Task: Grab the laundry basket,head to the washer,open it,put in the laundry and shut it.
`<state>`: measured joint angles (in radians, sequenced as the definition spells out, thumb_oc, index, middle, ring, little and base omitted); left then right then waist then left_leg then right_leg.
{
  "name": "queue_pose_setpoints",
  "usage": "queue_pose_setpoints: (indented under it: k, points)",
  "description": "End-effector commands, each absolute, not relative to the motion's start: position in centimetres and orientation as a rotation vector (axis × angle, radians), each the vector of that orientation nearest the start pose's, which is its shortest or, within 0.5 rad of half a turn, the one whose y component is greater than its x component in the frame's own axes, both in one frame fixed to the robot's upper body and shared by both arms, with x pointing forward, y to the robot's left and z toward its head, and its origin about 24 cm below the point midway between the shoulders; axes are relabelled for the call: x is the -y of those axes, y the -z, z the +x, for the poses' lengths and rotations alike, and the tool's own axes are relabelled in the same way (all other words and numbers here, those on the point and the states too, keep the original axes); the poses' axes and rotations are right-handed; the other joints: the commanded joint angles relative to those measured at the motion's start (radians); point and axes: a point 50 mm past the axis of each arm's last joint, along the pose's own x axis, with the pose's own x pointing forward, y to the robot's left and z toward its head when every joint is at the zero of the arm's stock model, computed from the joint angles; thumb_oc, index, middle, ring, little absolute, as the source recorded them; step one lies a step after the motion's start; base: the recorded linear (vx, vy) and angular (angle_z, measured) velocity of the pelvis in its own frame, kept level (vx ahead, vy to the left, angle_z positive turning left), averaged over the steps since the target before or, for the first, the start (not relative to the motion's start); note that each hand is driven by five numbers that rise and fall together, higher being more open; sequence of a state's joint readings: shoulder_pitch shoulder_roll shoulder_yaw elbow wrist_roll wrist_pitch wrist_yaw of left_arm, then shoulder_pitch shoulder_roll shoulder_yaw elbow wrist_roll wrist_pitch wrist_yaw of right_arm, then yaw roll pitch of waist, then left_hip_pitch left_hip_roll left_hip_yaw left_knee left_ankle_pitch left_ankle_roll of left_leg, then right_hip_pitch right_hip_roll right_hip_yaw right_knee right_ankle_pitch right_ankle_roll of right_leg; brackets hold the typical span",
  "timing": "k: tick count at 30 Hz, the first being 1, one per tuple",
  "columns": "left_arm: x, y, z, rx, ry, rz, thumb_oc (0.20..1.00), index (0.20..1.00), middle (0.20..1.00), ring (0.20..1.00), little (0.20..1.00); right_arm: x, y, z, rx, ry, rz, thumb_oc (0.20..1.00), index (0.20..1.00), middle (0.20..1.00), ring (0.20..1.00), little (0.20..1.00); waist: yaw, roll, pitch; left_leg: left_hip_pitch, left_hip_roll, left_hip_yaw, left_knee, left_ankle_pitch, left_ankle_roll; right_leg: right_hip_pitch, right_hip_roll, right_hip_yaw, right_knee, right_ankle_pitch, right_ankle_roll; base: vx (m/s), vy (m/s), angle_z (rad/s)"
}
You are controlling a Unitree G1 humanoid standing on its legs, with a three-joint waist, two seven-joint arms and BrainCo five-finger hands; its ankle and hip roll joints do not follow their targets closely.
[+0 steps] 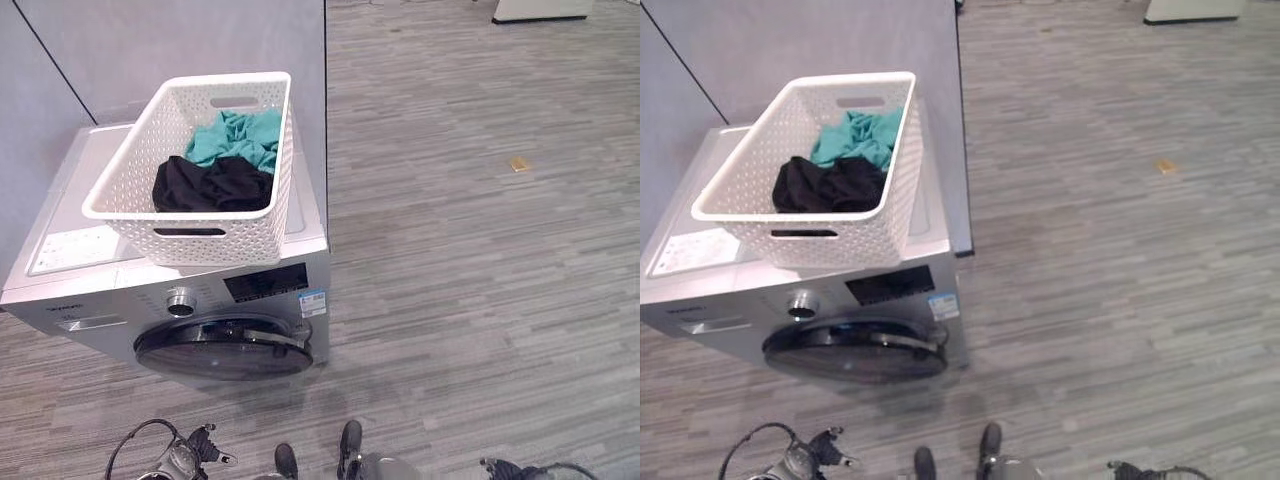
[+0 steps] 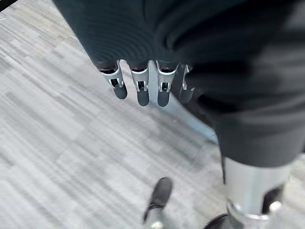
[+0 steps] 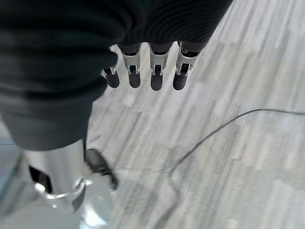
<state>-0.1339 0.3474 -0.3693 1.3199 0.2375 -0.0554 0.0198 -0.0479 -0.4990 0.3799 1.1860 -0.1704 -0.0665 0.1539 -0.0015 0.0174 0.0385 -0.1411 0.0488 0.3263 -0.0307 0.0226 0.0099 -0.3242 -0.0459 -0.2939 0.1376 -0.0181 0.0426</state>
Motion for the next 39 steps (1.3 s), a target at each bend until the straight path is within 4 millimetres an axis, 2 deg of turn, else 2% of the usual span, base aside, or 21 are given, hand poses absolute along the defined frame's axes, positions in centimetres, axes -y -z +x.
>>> queue_pose_setpoints:
  k: [1, 5, 7, 9, 10, 12, 13, 15, 16, 20, 24, 26, 28, 29, 30, 32, 33, 34, 35, 36, 39]
  points:
    - [-28.8, 13.5, 12.8, -1.142, 0.131, 0.802, 1.0, 1.0, 1.0, 1.0, 1.0, 28.8, 13.2, 12.4, -1.153, -0.274, -0.686, 1.0, 1.0, 1.0, 1.0, 1.0, 0.002, -0.077, -0.012, -0.02, -0.026, 0.011, -0.008, 0.012, -0.043, 0.141, -0.202, 0.048, -0.125, 0.196, 0.147, -0.03, 0.197, -0.31]
    - [-29.3, 13.6, 11.8, -1.178, 0.104, 0.787, 1.0, 1.0, 1.0, 1.0, 1.0, 28.1, 13.1, 13.3, -1.1, -0.28, -0.685, 1.0, 1.0, 1.0, 1.0, 1.0, 0.005, -0.094, -0.014, -0.007, -0.038, 0.024, 0.016, -0.021, -0.028, 0.142, -0.225, 0.049, -0.105, 0.222, 0.156, 0.02, 0.119, -0.21]
    - [-29.4, 13.8, 11.3, -1.193, 0.084, 0.77, 1.0, 1.0, 1.0, 1.0, 1.0, 27.8, 13.0, 13.5, -1.085, -0.266, -0.67, 1.0, 1.0, 1.0, 1.0, 1.0, 0.011, -0.095, -0.017, 0.01, -0.042, 0.042, 0.028, -0.039, -0.02, 0.148, -0.255, 0.002, -0.074, 0.239, 0.165, 0.08, 0.124, -0.03]
    - [-29.2, 13.9, 11.0, -1.2, 0.076, 0.753, 1.0, 1.0, 1.0, 1.0, 1.0, 27.3, 13.0, 13.9, -1.068, -0.282, -0.664, 1.0, 1.0, 1.0, 1.0, 1.0, 0.015, -0.083, -0.016, 0.044, -0.038, 0.041, 0.024, -0.066, -0.023, 0.143, -0.255, -0.022, -0.016, 0.218, 0.174, 0.12, 0.139, -0.26]
    - [-29.1, 14.0, 11.0, -1.2, 0.069, 0.745, 1.0, 1.0, 1.0, 1.0, 1.0, 27.2, 13.1, 13.7, -1.07, -0.284, -0.66, 1.0, 1.0, 1.0, 1.0, 1.0, 0.017, -0.081, -0.015, 0.054, -0.036, 0.05, 0.023, -0.068, -0.021, 0.134, -0.245, -0.047, -0.004, 0.195, 0.168, 0.05, 0.11, -0.35]
    - [-29.0, 14.0, 11.0, -1.2, 0.056, 0.726, 1.0, 1.0, 1.0, 1.0, 1.0, 26.7, 13.2, 13.6, -1.059, -0.295, -0.646, 1.0, 1.0, 1.0, 1.0, 1.0, -0.005, -0.081, -0.005, 0.073, -0.036, 0.04, 0.016, -0.063, -0.022, 0.09, -0.143, 0.004, 0.002, 0.122, 0.13, 0.05, 0.048, -0.17]
    - [-28.9, 14.0, 11.1, -1.197, 0.054, 0.719, 1.0, 1.0, 1.0, 1.0, 1.0, 26.5, 13.4, 13.4, -1.067, -0.308, -0.644, 1.0, 1.0, 1.0, 1.0, 1.0, -0.002, -0.087, 0.0, 0.079, -0.039, 0.043, 0.016, -0.065, -0.022, 0.082, -0.125, -0.029, -0.004, 0.114, 0.122, 0.05, -0.011, 0.01]
    - [-28.6, 14.1, 11.2, -1.196, 0.066, 0.719, 1.0, 1.0, 1.0, 1.0, 1.0, 26.4, 13.6, 12.8, -1.078, -0.31, -0.632, 1.0, 1.0, 1.0, 1.0, 1.0, -0.015, -0.086, 0.002, 0.08, -0.033, 0.031, 0.021, -0.067, -0.024, 0.09, -0.119, 0.014, -0.004, 0.091, 0.116, 0.03, -0.067, -0.08]
    - [-28.5, 14.1, 11.4, -1.191, 0.073, 0.726, 1.0, 1.0, 1.0, 1.0, 1.0, 26.4, 13.7, 12.5, -1.08, -0.315, -0.632, 1.0, 1.0, 1.0, 1.0, 1.0, -0.028, -0.094, 0.001, 0.066, -0.034, 0.033, 0.026, -0.048, -0.016, 0.078, -0.075, 0.076, -0.007, 0.088, 0.089, 0.03, -0.157, -0.06]
    - [-28.4, 14.0, 12.0, -1.168, 0.066, 0.726, 1.0, 1.0, 1.0, 1.0, 1.0, 27.2, 13.6, 12.1, -1.088, -0.299, -0.653, 1.0, 1.0, 1.0, 1.0, 1.0, -0.029, -0.097, -0.02, 0.055, -0.023, 0.038, 0.04, -0.049, -0.031, 0.099, -0.055, 0.076, -0.045, 0.083, 0.077, 0.06, -0.136, 0.06]
    - [-27.9, 13.6, 13.6, -1.116, 0.085, 0.746, 1.0, 1.0, 1.0, 1.0, 1.0, 28.0, 12.8, 12.6, -1.057, -0.325, -0.715, 1.0, 1.0, 1.0, 1.0, 1.0, -0.036, -0.102, -0.011, 0.004, 0.028, 0.047, 0.197, -0.085, -0.06, 0.123, -0.046, 0.06, -0.056, 0.057, 0.053, 0.07, -0.163, 0.09]
    - [-27.7, 13.1, 15.0, -1.075, 0.094, 0.768, 1.0, 1.0, 1.0, 1.0, 1.0, 28.6, 12.2, 13.0, -1.033, -0.337, -0.759, 1.0, 1.0, 1.0, 1.0, 1.0, -0.042, -0.108, 0.012, -0.063, 0.081, 0.047, 0.368, -0.054, -0.098, 0.152, -0.042, 0.048, -0.056, 0.037, 0.024, 0.06, -0.174, 0.28]
    - [-27.3, 12.8, 16.0, -1.037, 0.102, 0.775, 1.0, 1.0, 1.0, 1.0, 1.0, 29.0, 11.9, 13.2, -1.023, -0.347, -0.791, 1.0, 1.0, 1.0, 1.0, 1.0, -0.053, -0.093, 0.017, -0.085, 0.128, 0.063, 0.356, -0.031, -0.132, 0.18, -0.035, 0.038, -0.07, 0.009, 0.031, 0.1, -0.036, 0.48]
    - [-27.3, 12.8, 16.0, -1.037, 0.102, 0.775, 1.0, 1.0, 1.0, 1.0, 1.0, 29.1, 11.9, 13.2, -1.023, -0.346, -0.792, 1.0, 1.0, 1.0, 1.0, 1.0, -0.054, -0.092, 0.017, -0.084, 0.128, 0.061, 0.356, -0.031, -0.133, 0.182, -0.034, 0.037, -0.071, 0.008, 0.03, 0.12, 0.082, 0.46]
    - [-27.0, 12.6, 16.8, -1.013, 0.111, 0.79, 1.0, 1.0, 1.0, 1.0, 1.0, 29.3, 11.8, 13.2, -1.022, -0.338, -0.8, 1.0, 1.0, 1.0, 1.0, 1.0, -0.065, -0.087, 0.014, -0.095, 0.156, 0.105, 0.25, -0.01, -0.134, 0.191, -0.051, 0.017, -0.085, 0.007, 0.04, 0.07, 0.115, 0.42]
    - [-27.0, 12.5, 17.0, -1.006, 0.114, 0.8, 1.0, 1.0, 1.0, 1.0, 1.0, 29.4, 11.6, 13.5, -1.01, -0.328, -0.801, 1.0, 1.0, 1.0, 1.0, 1.0, -0.062, -0.083, 0.011, -0.096, 0.147, 0.081, 0.2, 0.01, -0.13, 0.191, -0.055, 0.018, -0.085, 0.005, 0.044, 0.08, 0.177, 0.53]
    - [-26.7, 12.6, 17.0, -1.008, 0.13, 0.818, 1.0, 1.0, 1.0, 1.0, 1.0, 29.2, 11.2, 14.3, -0.968, -0.319, -0.793, 1.0, 1.0, 1.0, 1.0, 1.0, -0.058, -0.064, 0.012, -0.14, 0.154, 0.033, 0.099, 0.119, -0.133, 0.192, -0.061, 0.022, -0.087, 0.013, 0.044, 0.14, 0.193, 0.31]
    - [-26.7, 12.6, 17.0, -1.009, 0.131, 0.818, 1.0, 1.0, 1.0, 1.0, 1.0, 29.2, 11.2, 14.3, -0.97, -0.319, -0.793, 1.0, 1.0, 1.0, 1.0, 1.0, -0.059, -0.064, 0.008, -0.131, 0.151, 0.02, 0.096, 0.102, -0.145, 0.2, -0.061, 0.03, -0.087, -0.002, 0.051, 0.12, 0.275, 0.17]
    - [-26.6, 12.7, 16.9, -1.01, 0.136, 0.82, 1.0, 1.0, 1.0, 1.0, 1.0, 29.2, 11.0, 14.7, -0.952, -0.312, -0.791, 1.0, 1.0, 1.0, 1.0, 1.0, -0.055, -0.061, 0.016, -0.154, 0.156, 0.012, 0.098, 0.132, -0.136, 0.198, -0.066, 0.033, -0.084, 0.009, 0.045, 0.15, 0.269, -0.17]
    - [-26.5, 12.8, 16.8, -1.013, 0.147, 0.821, 1.0, 1.0, 1.0, 1.0, 1.0, 29.0, 11.0, 14.9, -0.95, -0.306, -0.773, 1.0, 1.0, 1.0, 1.0, 1.0, -0.058, -0.06, 0.017, -0.166, 0.142, -0.005, 0.154, 0.093, -0.123, 0.197, -0.093, 0.055, -0.067, 0.006, 0.054, 0.08, 0.275, -0.09]
    - [-26.4, 13.0, 16.3, -1.023, 0.156, 0.816, 1.0, 1.0, 1.0, 1.0, 1.0, 29.1, 11.1, 14.6, -0.963, -0.299, -0.771, 1.0, 1.0, 1.0, 1.0, 1.0, -0.06, -0.063, 0.007, -0.168, 0.115, -0.003, 0.197, 0.049, -0.107, 0.214, -0.137, 0.076, -0.072, 0.021, 0.08, 0.18, 0.328, 0.02]
